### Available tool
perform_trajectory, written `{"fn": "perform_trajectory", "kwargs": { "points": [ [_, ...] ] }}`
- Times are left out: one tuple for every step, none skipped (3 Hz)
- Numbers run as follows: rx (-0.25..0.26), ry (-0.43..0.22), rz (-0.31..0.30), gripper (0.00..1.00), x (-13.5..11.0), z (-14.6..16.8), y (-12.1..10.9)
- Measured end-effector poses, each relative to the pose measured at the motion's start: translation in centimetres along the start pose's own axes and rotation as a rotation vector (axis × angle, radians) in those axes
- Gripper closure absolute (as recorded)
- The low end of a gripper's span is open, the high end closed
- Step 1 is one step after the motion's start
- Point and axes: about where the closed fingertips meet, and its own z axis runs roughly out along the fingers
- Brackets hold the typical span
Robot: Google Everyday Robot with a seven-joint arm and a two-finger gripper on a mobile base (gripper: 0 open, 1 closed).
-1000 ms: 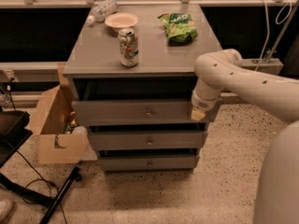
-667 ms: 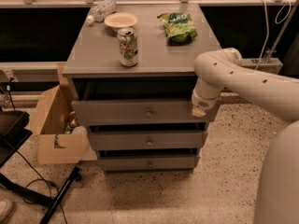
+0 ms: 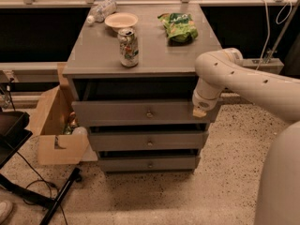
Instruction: Open top drawer
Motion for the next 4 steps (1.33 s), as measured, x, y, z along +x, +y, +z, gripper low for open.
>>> {"fn": "perform_trajectory", "kwargs": {
  "points": [
    [0.000,0.000,0.000,0.85,0.00,-0.04,0.00],
    [0.000,0.000,0.000,0.62,0.00,-0.04,0.00],
    [0.000,0.000,0.000,0.39,0.00,-0.04,0.00],
    [0.000,0.000,0.000,0.16,0.00,-0.04,0.00]
  ]
}}
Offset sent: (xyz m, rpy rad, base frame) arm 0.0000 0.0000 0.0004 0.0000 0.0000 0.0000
